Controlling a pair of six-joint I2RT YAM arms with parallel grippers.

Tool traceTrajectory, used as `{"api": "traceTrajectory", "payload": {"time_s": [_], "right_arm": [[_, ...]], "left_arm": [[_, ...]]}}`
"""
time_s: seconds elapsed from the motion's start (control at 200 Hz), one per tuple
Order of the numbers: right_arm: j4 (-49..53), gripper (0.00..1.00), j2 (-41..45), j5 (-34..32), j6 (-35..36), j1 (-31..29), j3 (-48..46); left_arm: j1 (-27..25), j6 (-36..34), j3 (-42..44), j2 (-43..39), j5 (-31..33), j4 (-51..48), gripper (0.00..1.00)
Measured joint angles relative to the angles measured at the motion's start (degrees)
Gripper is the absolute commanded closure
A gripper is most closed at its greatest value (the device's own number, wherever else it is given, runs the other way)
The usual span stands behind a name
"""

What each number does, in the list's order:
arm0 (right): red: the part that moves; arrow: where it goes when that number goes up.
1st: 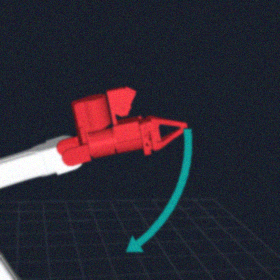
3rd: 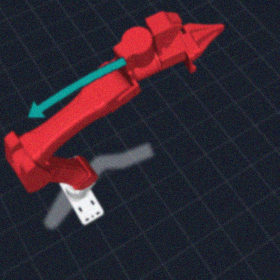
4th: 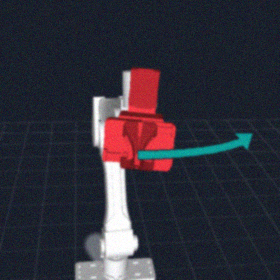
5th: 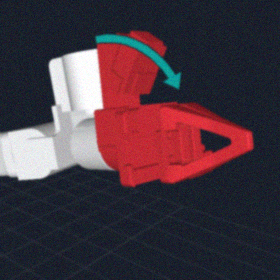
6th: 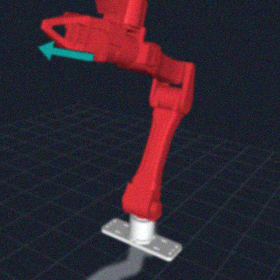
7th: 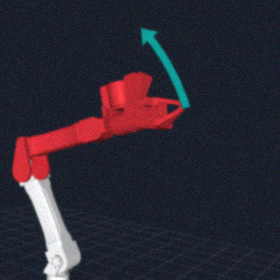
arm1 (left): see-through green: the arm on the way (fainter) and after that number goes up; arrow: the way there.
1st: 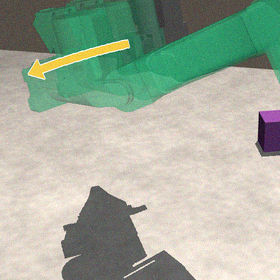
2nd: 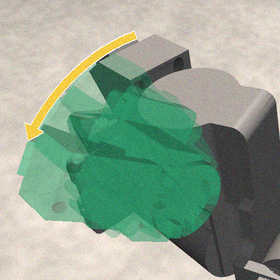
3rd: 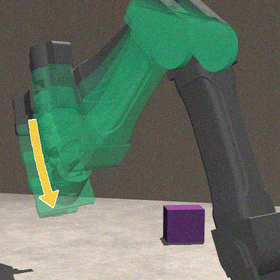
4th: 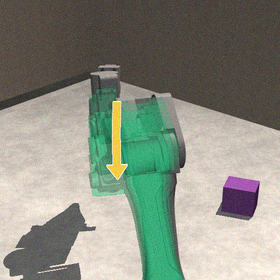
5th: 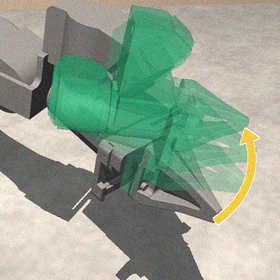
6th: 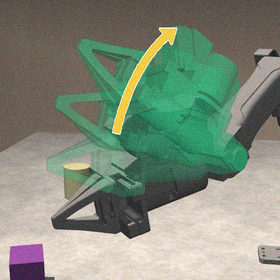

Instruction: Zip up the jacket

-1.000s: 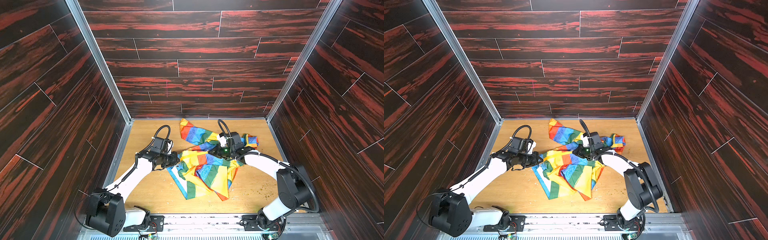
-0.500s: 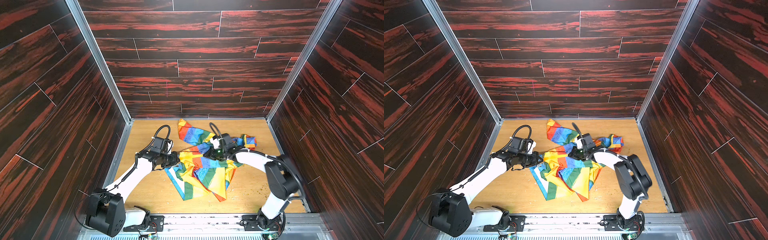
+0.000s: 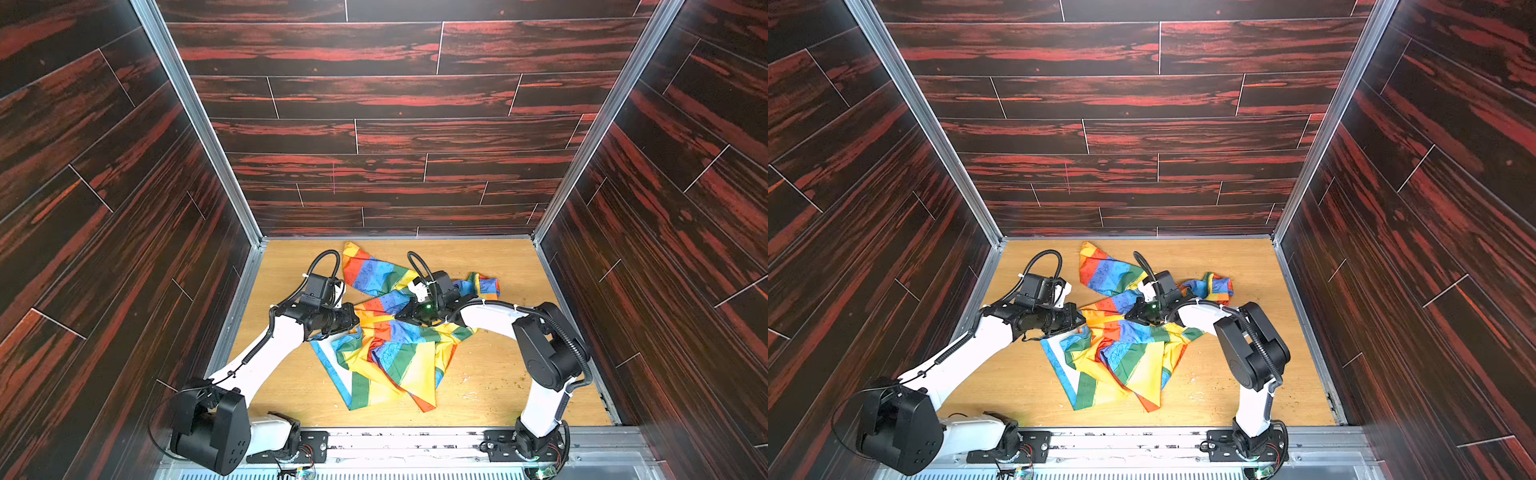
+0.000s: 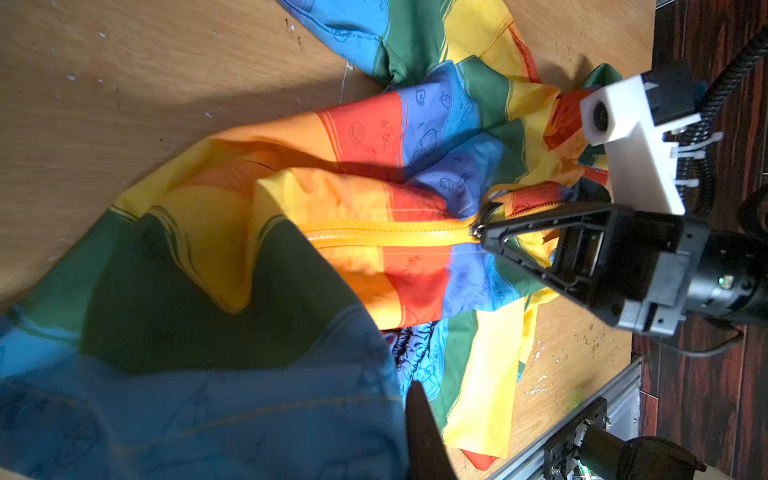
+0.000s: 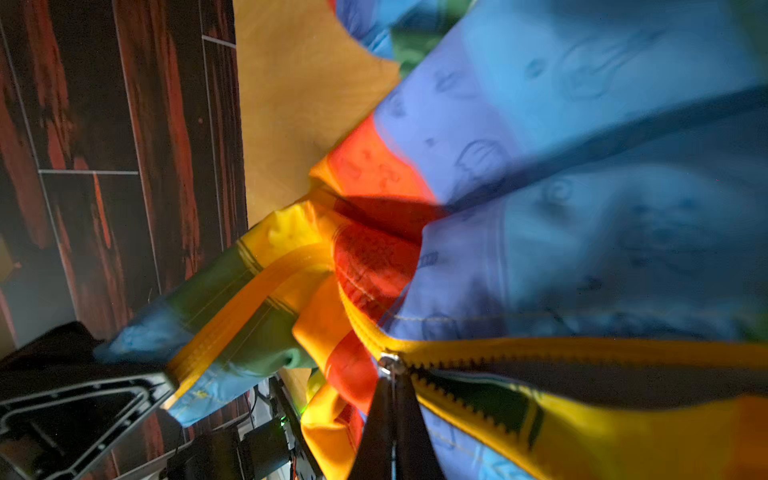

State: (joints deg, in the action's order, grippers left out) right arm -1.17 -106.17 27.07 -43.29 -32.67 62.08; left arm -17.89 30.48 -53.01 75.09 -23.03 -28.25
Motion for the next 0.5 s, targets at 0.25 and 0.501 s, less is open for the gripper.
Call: {"api": "traceTrajectory", "payload": {"time_s": [0.25,0.501], "right_arm": [[4.37,1.0,4.42,-3.04,3.91,6.08,-2.99],[7.69,1.0,10.54,-7.91,7.61,12.26,-6.58]], "left_arm": [[1.53,0.11,-1.99,-1.07,9.81,-7.5,1.0],[11.13,1.99,-1.38,-6.88,15.87,-11.17,1.0]]}}
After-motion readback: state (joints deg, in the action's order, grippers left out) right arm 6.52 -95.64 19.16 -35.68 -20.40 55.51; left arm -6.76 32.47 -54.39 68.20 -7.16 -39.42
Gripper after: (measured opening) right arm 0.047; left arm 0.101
